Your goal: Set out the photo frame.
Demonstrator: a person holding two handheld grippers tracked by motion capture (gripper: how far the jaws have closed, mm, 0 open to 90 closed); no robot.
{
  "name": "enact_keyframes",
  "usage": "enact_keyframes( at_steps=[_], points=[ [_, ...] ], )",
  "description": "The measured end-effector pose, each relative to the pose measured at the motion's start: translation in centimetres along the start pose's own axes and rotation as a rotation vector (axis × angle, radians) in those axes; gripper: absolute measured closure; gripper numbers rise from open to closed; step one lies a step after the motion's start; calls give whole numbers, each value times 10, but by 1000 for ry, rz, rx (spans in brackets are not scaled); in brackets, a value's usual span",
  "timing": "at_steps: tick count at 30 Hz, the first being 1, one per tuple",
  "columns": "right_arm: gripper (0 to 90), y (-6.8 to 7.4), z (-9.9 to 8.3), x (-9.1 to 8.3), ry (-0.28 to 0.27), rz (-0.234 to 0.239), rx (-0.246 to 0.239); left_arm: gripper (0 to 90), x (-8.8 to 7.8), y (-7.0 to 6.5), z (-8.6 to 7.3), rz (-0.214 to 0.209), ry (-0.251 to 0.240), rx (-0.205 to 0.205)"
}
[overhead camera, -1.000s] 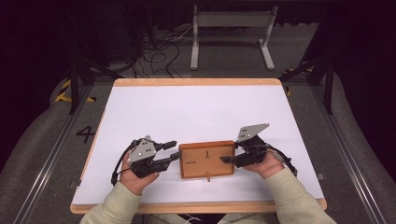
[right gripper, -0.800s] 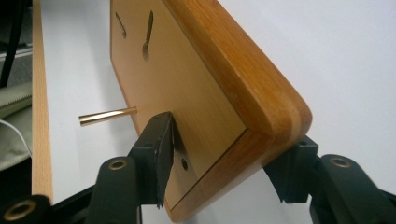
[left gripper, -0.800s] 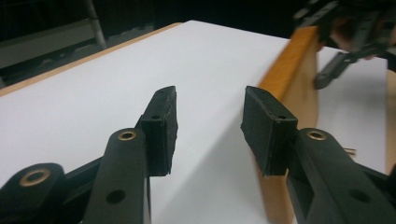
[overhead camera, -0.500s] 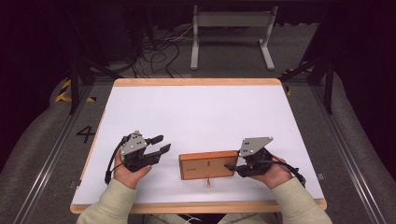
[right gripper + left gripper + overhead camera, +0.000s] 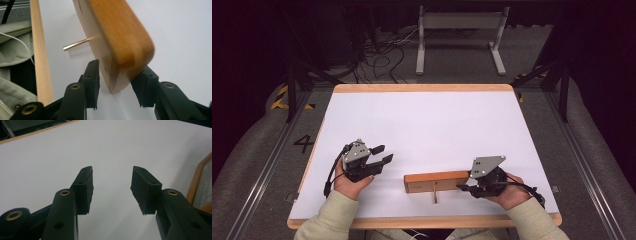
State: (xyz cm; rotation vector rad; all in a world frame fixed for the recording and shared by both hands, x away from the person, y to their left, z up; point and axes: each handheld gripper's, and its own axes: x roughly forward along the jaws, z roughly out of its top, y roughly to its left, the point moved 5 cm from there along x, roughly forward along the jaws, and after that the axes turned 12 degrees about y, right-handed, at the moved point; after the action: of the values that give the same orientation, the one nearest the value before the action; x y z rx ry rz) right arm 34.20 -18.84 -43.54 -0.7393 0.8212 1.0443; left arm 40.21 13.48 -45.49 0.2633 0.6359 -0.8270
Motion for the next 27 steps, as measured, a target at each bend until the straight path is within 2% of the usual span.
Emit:
enact_keyframes(
  at_steps=[5, 7, 10, 14, 16, 18, 20, 22, 26, 27],
  points=[
    [569, 8, -4, 0, 17, 30, -26, 523, 2, 0, 0, -3, 6, -1],
    [556, 12, -5, 1, 27, 20, -41, 523, 3, 0, 0, -6, 6, -9],
    [557, 13, -6, -1, 23, 14, -26, 523, 4, 0, 0, -10, 10, -3],
    [489, 12, -10, -2, 21, 15, 0, 519, 5, 1, 0, -11, 11, -6],
    [460, 11, -15, 1, 39, 16, 37, 519, 6, 1, 0, -14, 10, -11],
    [463, 10, -17, 2, 53, 18, 46, 519, 7, 1, 0, -17, 11, -16],
    [516, 8, -24, 5, 96, 18, 78, 519, 8, 2, 0, -20, 15, -21],
    [642, 8, -28, 7, 128, 43, 102, 520, 9, 2, 0, -20, 19, -17],
    [881, 15, -30, 12, 174, 106, 70, 520, 10, 1, 0, -23, 18, -23],
    [899, 16, -30, 13, 174, 116, 64, 521, 10, 1, 0, -23, 18, -23]
  ],
)
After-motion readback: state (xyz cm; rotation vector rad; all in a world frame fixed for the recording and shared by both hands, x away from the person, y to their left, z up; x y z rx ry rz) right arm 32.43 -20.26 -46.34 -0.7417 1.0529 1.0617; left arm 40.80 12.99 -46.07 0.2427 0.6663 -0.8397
